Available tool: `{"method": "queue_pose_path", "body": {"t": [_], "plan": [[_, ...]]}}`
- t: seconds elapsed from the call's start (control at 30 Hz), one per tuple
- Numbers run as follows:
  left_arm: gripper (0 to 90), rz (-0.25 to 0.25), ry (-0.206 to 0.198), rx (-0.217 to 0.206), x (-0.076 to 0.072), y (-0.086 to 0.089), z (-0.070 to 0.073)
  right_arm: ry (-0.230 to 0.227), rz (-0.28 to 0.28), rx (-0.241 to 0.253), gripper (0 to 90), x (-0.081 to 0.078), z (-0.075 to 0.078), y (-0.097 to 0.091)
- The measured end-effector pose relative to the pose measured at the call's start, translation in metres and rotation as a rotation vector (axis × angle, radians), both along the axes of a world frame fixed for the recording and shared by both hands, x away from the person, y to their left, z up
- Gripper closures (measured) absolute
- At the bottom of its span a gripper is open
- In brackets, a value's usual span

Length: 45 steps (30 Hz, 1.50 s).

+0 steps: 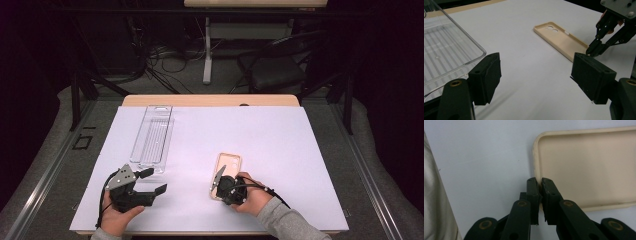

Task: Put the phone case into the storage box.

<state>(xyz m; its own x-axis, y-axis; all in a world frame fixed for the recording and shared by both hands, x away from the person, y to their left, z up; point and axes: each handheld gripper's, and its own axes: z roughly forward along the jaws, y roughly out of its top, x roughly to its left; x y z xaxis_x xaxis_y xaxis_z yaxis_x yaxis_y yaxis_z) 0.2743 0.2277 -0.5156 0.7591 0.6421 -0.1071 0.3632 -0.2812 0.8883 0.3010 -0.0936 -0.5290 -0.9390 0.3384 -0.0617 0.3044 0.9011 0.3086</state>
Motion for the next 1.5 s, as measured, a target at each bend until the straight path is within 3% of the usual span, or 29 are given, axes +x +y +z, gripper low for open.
{"method": "queue_pose_path", "body": {"t": [0.3,0.7,1.5], "plan": [[23.7,-0.001,0.001,0.001,0.0001,-0.0001,-0.0002,0.006,0.028,0.009,86.2,0.0014,-0.0004,-0.0008],[23.7,0.001,0.002,0.0,0.0,-0.0001,-0.0003,0.048,0.037,0.024,87.2,0.0065,0.0,-0.0028],[23.7,0.003,0.002,0.0,0.0001,0.0001,-0.0004,0.048,0.037,0.028,87.5,0.0065,0.0002,-0.0036]]}}
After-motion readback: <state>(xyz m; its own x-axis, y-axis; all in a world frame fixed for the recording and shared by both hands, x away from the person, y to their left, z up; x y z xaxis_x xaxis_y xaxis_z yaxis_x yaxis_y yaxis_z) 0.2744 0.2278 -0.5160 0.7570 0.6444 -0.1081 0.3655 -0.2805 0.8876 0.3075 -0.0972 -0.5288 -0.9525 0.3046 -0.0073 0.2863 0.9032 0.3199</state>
